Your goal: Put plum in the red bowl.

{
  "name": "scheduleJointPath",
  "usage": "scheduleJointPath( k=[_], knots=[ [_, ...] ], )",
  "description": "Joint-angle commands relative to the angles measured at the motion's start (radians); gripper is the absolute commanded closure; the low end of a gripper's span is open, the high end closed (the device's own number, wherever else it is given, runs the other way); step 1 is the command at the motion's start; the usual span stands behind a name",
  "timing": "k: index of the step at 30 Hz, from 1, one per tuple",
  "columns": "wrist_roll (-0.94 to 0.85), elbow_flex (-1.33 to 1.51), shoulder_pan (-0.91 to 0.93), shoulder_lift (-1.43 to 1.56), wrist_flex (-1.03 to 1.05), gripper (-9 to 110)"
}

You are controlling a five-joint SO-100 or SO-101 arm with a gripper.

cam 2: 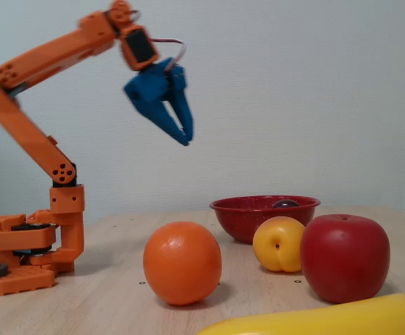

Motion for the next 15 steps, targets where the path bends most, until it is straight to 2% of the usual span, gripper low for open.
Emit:
scheduleJointPath(
  k=[1,15],
  knots=[
    [0.023,0.026,0.025,0.160,-0.037,102],
    [0.040,0.265,0.176,0.514,0.015,102]
  ],
)
